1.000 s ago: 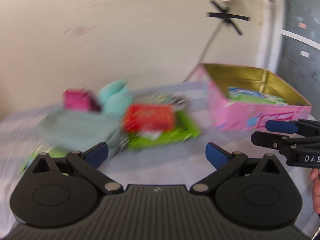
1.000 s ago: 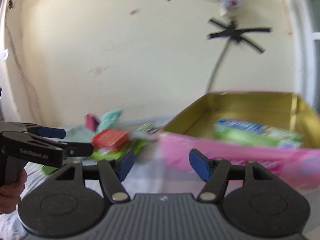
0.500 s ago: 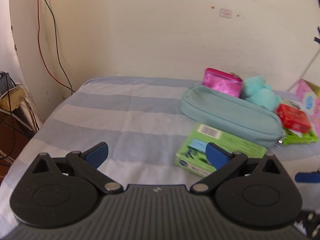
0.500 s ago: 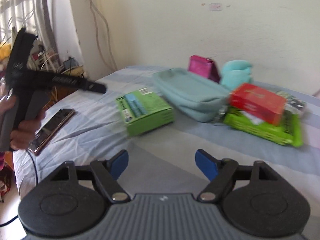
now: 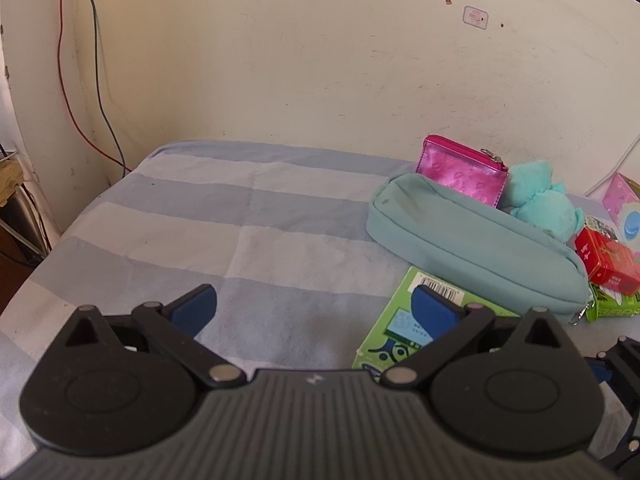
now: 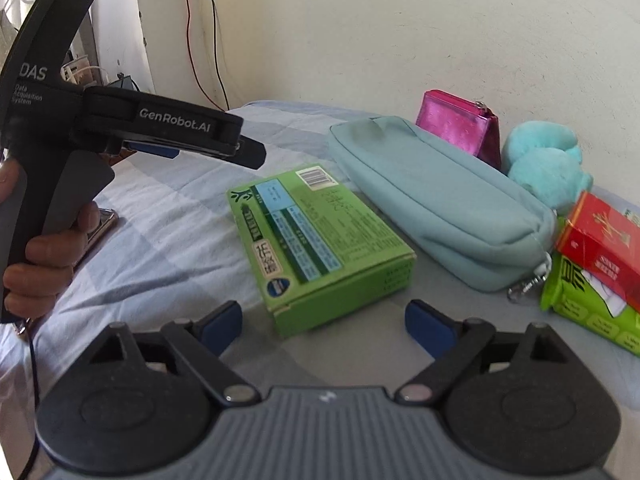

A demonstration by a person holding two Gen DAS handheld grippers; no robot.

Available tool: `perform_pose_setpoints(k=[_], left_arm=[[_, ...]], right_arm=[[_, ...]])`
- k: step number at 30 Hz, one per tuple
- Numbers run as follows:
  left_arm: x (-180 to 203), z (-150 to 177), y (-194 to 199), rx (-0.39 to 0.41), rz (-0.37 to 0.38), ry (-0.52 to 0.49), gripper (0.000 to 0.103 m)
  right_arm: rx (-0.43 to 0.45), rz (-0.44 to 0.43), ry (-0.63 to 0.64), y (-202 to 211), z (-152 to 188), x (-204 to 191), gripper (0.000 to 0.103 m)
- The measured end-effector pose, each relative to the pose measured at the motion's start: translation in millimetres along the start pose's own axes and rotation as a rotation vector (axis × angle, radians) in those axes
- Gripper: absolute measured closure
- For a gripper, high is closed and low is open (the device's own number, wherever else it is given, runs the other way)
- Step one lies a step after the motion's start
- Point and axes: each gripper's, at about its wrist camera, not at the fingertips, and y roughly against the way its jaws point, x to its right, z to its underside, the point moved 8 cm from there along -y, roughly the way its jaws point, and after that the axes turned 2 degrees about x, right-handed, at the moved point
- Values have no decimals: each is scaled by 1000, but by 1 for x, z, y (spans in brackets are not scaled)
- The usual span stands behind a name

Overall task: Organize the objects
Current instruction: 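Move the right gripper to the green medicine box and grasp it, then carry the green medicine box into the pink tin and release it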

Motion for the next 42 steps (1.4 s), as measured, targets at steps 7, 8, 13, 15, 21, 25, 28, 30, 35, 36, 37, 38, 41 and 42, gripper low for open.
perform_pose_setpoints(k=[7, 8, 13, 15, 21, 25, 28, 30, 35, 36, 37, 38, 41, 42], left_arm=[[8, 4, 0, -16, 44, 8, 0], [11, 7, -1, -29, 65, 11, 0], [30, 22, -3, -98, 168, 18, 0], [29, 24, 0, -92, 161, 25, 0], [33, 40, 2, -170, 245, 124, 2], [70, 45, 37, -132, 237, 26, 8], [104, 28, 72, -44, 270, -52, 9], [133, 11, 88, -3, 342, -73, 9], [242, -18, 94, 59, 502, -156, 8], [267, -21, 90, 52, 532, -167, 8], [291, -22, 86, 41, 572, -171, 8], [316, -23, 82, 25, 613, -170, 8], [381, -19, 68, -17, 695, -192, 8], [400, -16, 63, -31, 710, -198, 8]], right_arm=[[10, 39, 38, -7, -10, 1, 19], [17, 45, 42, -5, -11, 3, 26], [28, 68, 33, 10, -11, 21, 29], [32, 79, 39, 14, -9, 23, 23], [28, 40, 51, 12, -12, 17, 24], [32, 10, 45, 22, -11, 12, 45], [108, 16, 18, 59, -10, 30, 46], [168, 60, 17, 88, -8, 52, 46], [285, 266, 17, 170, 2, 134, 46], [296, 304, 14, 184, 6, 151, 46], [305, 348, 6, 200, 10, 172, 46], [304, 386, -9, 214, 16, 191, 45], [283, 461, -71, 242, 38, 248, 45], [275, 476, -95, 246, 42, 265, 45]])
